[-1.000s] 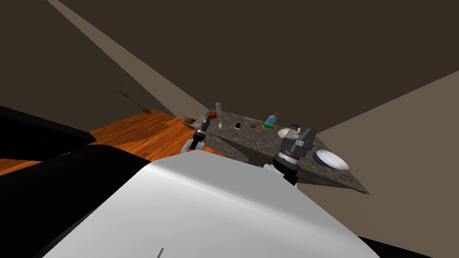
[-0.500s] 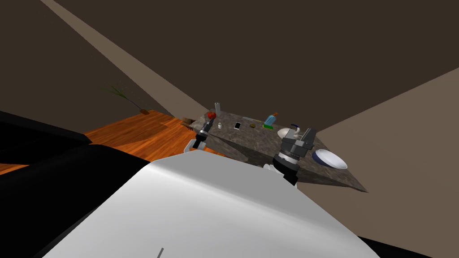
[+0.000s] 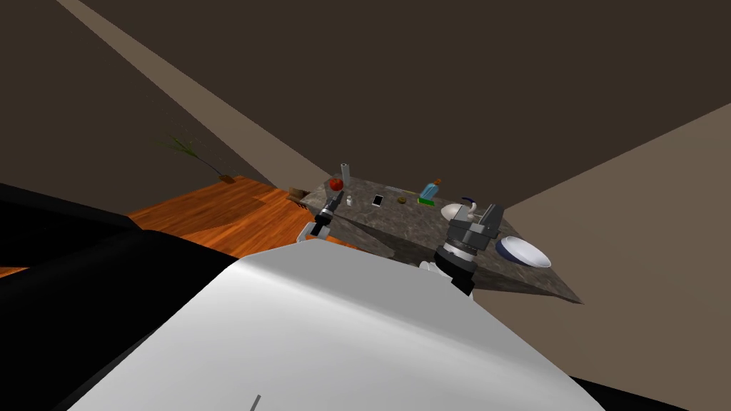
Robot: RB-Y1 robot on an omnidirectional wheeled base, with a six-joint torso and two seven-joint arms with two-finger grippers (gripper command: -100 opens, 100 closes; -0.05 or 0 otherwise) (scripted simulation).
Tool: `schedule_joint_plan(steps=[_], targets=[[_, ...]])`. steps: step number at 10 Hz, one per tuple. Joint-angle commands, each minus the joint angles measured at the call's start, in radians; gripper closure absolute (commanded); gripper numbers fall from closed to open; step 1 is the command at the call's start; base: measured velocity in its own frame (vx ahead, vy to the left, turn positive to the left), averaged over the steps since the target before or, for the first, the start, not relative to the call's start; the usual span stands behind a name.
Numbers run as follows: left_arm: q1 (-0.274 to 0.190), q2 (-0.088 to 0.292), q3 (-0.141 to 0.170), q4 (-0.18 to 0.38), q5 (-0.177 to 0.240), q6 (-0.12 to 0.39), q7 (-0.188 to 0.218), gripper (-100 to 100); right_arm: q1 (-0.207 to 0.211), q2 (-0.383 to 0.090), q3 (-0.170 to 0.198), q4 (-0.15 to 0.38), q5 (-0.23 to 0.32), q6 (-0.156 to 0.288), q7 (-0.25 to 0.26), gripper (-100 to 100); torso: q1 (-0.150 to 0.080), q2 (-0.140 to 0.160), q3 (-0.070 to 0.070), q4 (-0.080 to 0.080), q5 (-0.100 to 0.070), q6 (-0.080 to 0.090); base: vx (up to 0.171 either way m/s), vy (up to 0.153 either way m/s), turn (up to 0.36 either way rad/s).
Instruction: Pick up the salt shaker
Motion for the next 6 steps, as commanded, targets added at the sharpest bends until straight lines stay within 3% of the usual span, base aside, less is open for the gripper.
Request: schedule_joint_plan(steps=[1,3,6], targets=[[-0.022,-0.003,0.003,0.050,-0.023,0.005,-0.032,-100,0.000,0.000,0.000,0.000,0.000,0.000,0.000,0,0.000,0.000,0.000,0.000,0.000,0.000,0.013,0.007,-0.045],[-0.051,-0.012,0.005,0.122,-0.053,0.013,-0.073,-100,0.000,0.000,0.000,0.000,0.000,0.000,0.000,0,0.000,0.000,0.000,0.000,0.000,0.000,0.017,0.010,-0.045],[-0.077,-0.020,0.007,0.184,-0.082,0.020,-0.111,-100,0.000,0.000,0.000,0.000,0.000,0.000,0.000,0,0.000,0.000,0.000,0.000,0.000,0.000,0.014,0.006,-0.026]])
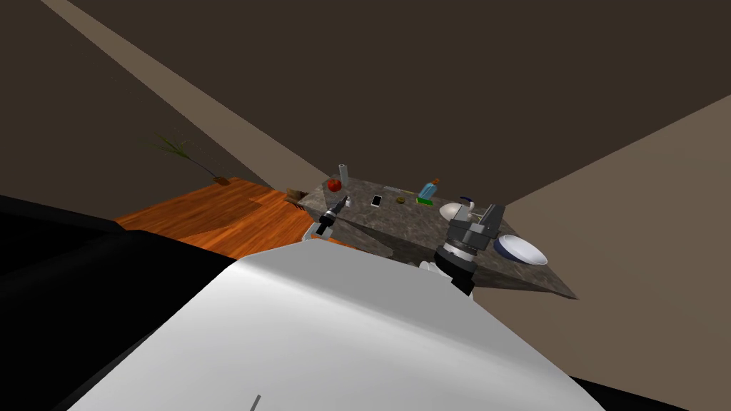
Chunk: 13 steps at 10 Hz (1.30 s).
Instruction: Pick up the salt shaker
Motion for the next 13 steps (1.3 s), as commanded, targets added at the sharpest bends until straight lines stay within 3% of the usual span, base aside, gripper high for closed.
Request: schedule_joint_plan(steps=[1,2,8,9,10,11,12,13], targets=[[-0.024,-0.007,0.003,0.050,-0.021,0.002,-0.030,-100,0.000,0.000,0.000,0.000,0.000,0.000,0.000,0,0.000,0.000,0.000,0.000,0.000,0.000,0.011,0.007,-0.036],[-0.024,-0.007,0.003,0.056,-0.021,0.002,-0.030,-100,0.000,0.000,0.000,0.000,0.000,0.000,0.000,0,0.000,0.000,0.000,0.000,0.000,0.000,0.008,0.006,-0.016],[-0.098,-0.015,0.009,0.232,-0.100,0.021,-0.137,-100,0.000,0.000,0.000,0.000,0.000,0.000,0.000,0,0.000,0.000,0.000,0.000,0.000,0.000,0.013,0.006,-0.035],[-0.096,-0.015,0.013,0.226,-0.089,0.009,-0.125,-100,0.000,0.000,0.000,0.000,0.000,0.000,0.000,0,0.000,0.000,0.000,0.000,0.000,0.000,0.007,0.006,-0.007],[-0.097,-0.015,0.013,0.229,-0.091,0.010,-0.129,0,0.000,0.000,0.000,0.000,0.000,0.000,0.000,0,0.000,0.000,0.000,0.000,0.000,0.000,0.000,0.000,0.000],[-0.097,-0.015,0.013,0.229,-0.091,0.010,-0.129,-100,0.000,0.000,0.000,0.000,0.000,0.000,0.000,0,0.000,0.001,0.000,0.000,0.000,0.000,0.000,0.000,0.000],[-0.097,-0.015,0.013,0.229,-0.091,0.010,-0.129,100,0.000,0.000,0.000,0.000,0.000,0.000,0.000,0,0.000,0.001,0.001,0.000,0.000,0.000,0.000,0.000,0.000],[-0.097,-0.015,0.013,0.229,-0.091,0.010,-0.129,100,0.000,0.000,0.000,0.000,0.000,0.000,0.000,0,0.000,0.001,0.001,0.000,0.000,0.000,-0.001,0.002,0.013]])
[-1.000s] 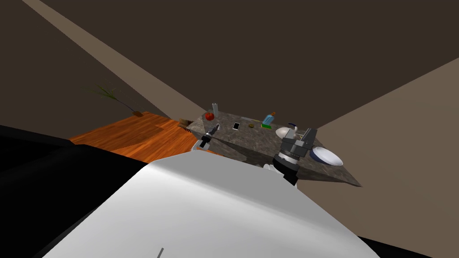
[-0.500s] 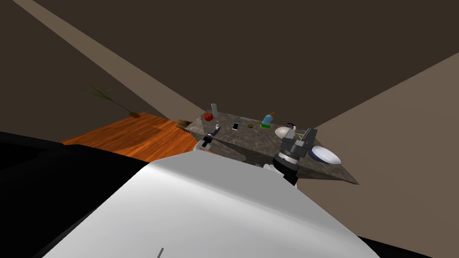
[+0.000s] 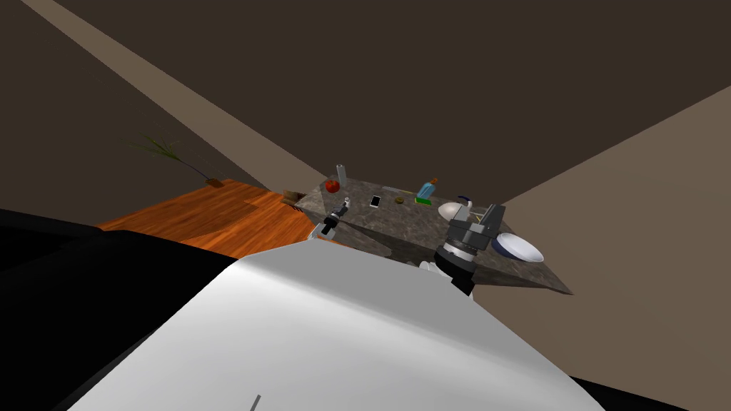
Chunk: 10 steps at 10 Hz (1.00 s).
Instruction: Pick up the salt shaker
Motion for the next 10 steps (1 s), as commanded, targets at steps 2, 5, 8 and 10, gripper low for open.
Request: schedule_joint_plan(steps=[2,5,8,10], targets=[[0.000,0.000,0.000,0.000,0.000,0.000,0.000,100,0.000,0.000,0.000,0.000,0.000,0.000,0.000,0,0.000,-0.001,0.000,0.000,0.000,0.000,0.000,0.000,0.000],[-0.022,0.003,0.016,0.015,-0.007,0.027,-0.013,-100,0.000,0.000,0.000,0.000,0.000,0.000,0.000,0,0.000,-0.001,-0.001,0.000,0.000,0.000,0.006,-0.005,-0.058],[-0.022,0.002,0.015,0.005,-0.011,0.042,-0.014,0,0.000,0.000,0.000,0.000,0.000,0.000,0.000,0,-0.001,-0.003,-0.002,-0.001,0.000,0.000,0.022,-0.011,-0.102],[-0.021,0.002,0.015,0.004,-0.011,0.041,-0.014,100,0.000,0.000,0.000,0.000,0.000,0.000,0.000,0,0.000,-0.001,-0.001,0.000,0.000,0.000,0.000,0.000,0.000]])
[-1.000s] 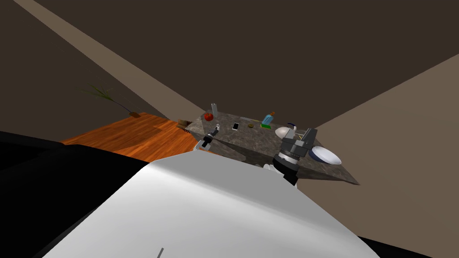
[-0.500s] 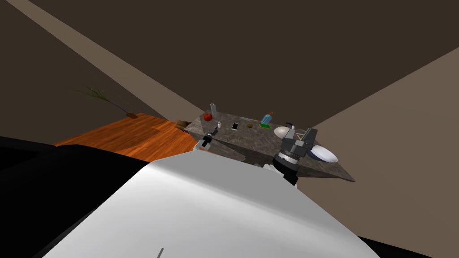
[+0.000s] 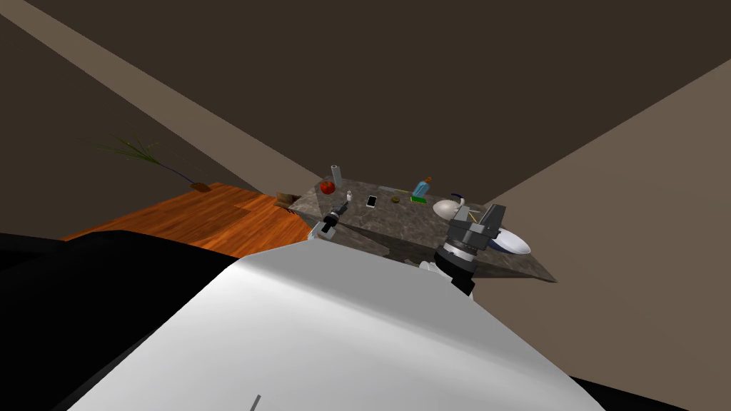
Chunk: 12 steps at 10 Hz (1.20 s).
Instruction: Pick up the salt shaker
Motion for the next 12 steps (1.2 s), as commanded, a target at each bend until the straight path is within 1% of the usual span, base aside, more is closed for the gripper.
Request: schedule_joint_plan(steps=[1,4,5,6,10,12], targets=[[0.000,0.000,0.000,0.000,0.000,0.000,0.000,100,0.000,0.000,0.000,0.000,0.000,0.000,0.000,0,0.000,0.000,0.000,0.000,0.000,0.000,0.000,0.000,0.000],[0.000,0.000,0.000,0.000,0.000,0.000,0.000,100,0.000,0.000,0.000,0.000,0.000,0.000,0.000,0,0.000,0.000,0.000,0.000,0.000,0.000,0.000,0.000,0.000],[0.000,0.000,0.000,0.000,0.000,0.000,0.000,0,0.000,0.000,0.000,0.000,0.000,0.000,0.000,0,0.000,0.000,0.000,0.000,0.000,0.000,0.000,0.000,0.000],[-0.027,0.001,0.007,0.031,0.003,-0.004,-0.011,-100,0.000,0.000,0.000,0.000,0.000,0.000,0.000,0,0.000,0.000,0.000,0.000,0.000,0.000,0.000,0.000,0.000],[-0.094,0.003,0.023,0.108,0.009,-0.014,-0.036,-100,0.000,0.000,0.000,0.000,0.000,0.000,0.000,0,-0.001,0.000,0.000,0.000,0.000,0.000,-0.001,-0.008,0.007],[-0.141,0.005,0.034,0.163,0.014,-0.020,-0.053,-100,0.000,0.000,0.000,0.000,0.000,0.000,0.000,0,0.000,0.000,0.000,0.000,0.000,0.000,-0.001,-0.009,0.008]])
